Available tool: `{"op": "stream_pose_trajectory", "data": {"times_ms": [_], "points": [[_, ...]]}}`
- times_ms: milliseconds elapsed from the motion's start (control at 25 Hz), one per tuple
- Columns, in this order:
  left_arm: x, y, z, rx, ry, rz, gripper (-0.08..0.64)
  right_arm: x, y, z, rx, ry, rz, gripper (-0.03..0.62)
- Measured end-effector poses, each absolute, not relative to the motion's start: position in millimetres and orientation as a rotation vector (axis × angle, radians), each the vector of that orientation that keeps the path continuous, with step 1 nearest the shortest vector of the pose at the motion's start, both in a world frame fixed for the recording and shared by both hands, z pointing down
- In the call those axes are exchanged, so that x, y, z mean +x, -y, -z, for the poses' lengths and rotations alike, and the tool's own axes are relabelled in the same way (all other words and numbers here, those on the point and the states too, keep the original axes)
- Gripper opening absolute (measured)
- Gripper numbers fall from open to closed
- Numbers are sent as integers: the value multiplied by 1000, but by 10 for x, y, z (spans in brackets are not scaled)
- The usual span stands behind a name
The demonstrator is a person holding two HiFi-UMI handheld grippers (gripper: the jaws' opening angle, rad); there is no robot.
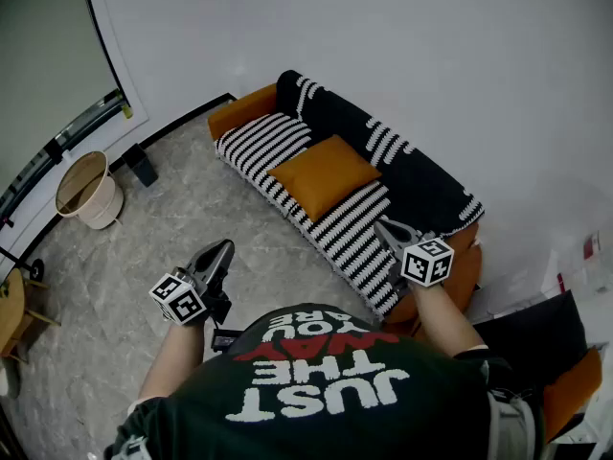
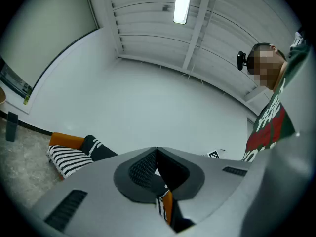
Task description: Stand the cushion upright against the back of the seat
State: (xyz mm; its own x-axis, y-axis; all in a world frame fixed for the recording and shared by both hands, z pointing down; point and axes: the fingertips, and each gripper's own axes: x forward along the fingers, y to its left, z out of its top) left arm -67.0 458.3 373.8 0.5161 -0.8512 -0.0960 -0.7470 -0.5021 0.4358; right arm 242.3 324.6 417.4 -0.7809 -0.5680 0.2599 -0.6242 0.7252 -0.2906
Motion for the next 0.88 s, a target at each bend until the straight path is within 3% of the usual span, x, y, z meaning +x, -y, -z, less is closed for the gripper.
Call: {"op": "stream_pose_trajectory", "data": {"times_ms": [880], "points": [[-81,-4341,-3630,2452,1313,420,11,3045,-3127,-4164,998,2823,-595,21]]}}
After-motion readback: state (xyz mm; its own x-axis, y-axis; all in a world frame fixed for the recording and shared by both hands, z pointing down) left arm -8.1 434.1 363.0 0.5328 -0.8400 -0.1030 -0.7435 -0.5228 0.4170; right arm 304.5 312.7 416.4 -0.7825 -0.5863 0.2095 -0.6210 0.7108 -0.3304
